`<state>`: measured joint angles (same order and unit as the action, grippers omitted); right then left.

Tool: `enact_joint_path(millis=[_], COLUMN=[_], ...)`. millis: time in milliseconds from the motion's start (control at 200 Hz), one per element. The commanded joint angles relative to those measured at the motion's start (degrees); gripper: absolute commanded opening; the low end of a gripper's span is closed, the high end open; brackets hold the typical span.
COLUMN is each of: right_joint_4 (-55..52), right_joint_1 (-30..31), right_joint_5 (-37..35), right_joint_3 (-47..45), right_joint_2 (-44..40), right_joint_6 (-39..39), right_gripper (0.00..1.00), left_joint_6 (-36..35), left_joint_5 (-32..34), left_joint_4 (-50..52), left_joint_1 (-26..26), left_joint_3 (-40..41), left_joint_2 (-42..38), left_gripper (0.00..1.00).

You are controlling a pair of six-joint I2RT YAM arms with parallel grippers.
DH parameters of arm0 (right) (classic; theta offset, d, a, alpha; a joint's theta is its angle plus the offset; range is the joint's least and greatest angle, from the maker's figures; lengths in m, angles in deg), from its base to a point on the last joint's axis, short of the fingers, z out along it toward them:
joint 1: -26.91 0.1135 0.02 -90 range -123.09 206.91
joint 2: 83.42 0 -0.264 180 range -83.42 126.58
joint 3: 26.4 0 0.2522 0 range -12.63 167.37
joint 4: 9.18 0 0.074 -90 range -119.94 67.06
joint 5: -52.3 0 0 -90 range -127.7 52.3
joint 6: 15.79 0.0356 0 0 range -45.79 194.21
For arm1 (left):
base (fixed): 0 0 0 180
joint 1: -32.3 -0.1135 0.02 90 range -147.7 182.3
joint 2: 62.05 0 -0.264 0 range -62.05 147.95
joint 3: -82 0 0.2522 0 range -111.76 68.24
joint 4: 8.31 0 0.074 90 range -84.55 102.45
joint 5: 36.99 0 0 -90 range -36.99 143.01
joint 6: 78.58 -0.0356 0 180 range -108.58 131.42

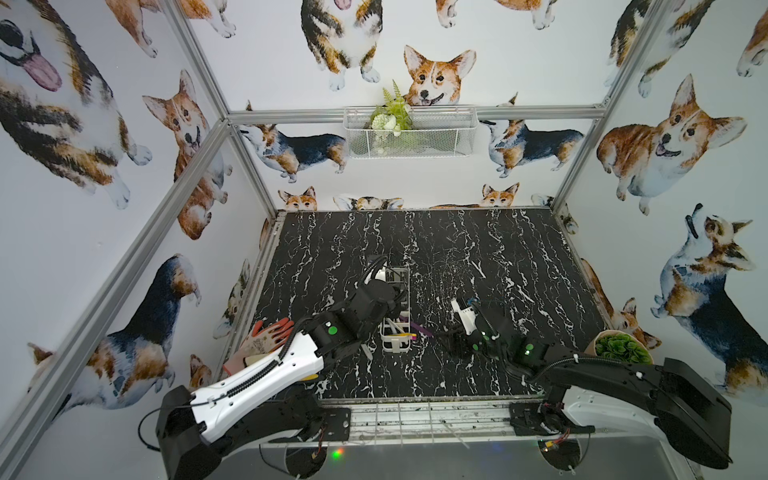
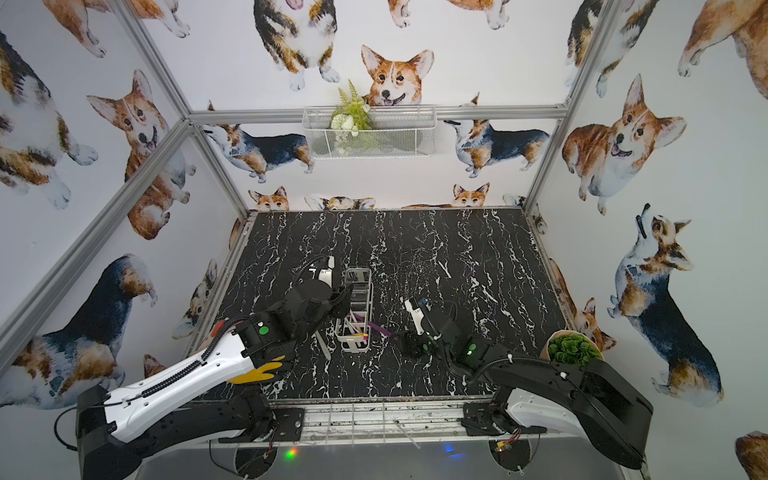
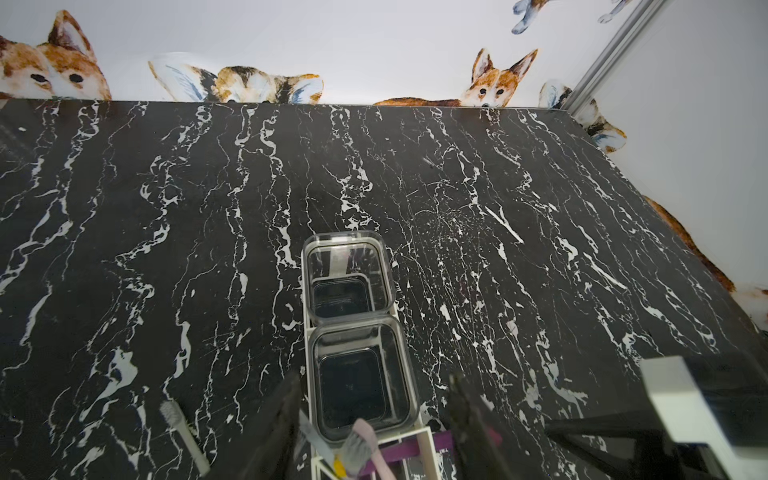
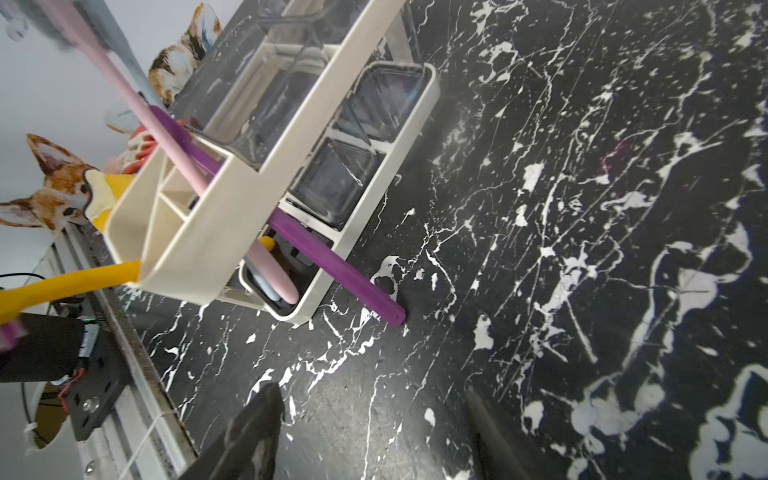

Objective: Place the toothbrush into the toothbrush holder
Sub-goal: Place the toothbrush in the toothbrush holder, then adjust the toothbrush at the toothbrush holder.

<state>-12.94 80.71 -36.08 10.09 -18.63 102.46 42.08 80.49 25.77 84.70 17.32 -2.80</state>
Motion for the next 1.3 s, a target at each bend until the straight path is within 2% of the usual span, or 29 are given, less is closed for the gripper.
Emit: enact_joint_path(millis=[0, 130, 250, 305, 530, 871, 1101, 1296], right_joint_4=[5.2, 8.1, 9.2, 10.8, 14.3, 17.9, 20.1, 19.3], right_joint_1=[-1.2, -2.4, -2.6, -2.6, -2.4, 0.6, 1.2, 1.7], right_joint_5=[2.8, 4.8, 6.8, 7.6, 8.4, 7.5, 7.2, 6.7], right_joint_3=[1.1, 2.2, 4.0, 4.3, 5.8, 8.1, 7.5, 8.3], right_joint_2=[5.0, 11.3, 16.6, 18.5, 23.9, 28.6, 27.6, 26.8], right_joint_6=[-4.7, -7.3, -8.9, -9.3, -10.9, -13.4, -14.5, -15.9], right_gripper=[0.71, 0.69, 0.64, 0.62, 0.44, 0.25, 0.19, 0.17], left_joint_6=[3.3, 5.5, 7.2, 7.2, 6.9, 7.1, 7.0, 6.9], left_joint_5=[-2.3, -10.4, -21.9, -24.2, -26.1, -29.7, -29.6, -28.8], left_joint_4=[10.1, 15.2, 15.5, 15.4, 15.2, 11.4, 10.3, 10.7], left_joint_1=[-1.4, -6.3, -11.5, -12.4, -14.5, -15.2, -15.8, -16.0], left_joint_3=[-2.7, -4.5, -3.3, -2.5, 0.4, 3.9, 4.1, 2.8], left_joint_2=[-0.2, -0.2, -0.3, -0.5, -0.6, 3.1, 4.2, 2.2], left_gripper=[0.61, 0.61, 0.61, 0.62, 0.62, 0.62, 0.61, 0.59])
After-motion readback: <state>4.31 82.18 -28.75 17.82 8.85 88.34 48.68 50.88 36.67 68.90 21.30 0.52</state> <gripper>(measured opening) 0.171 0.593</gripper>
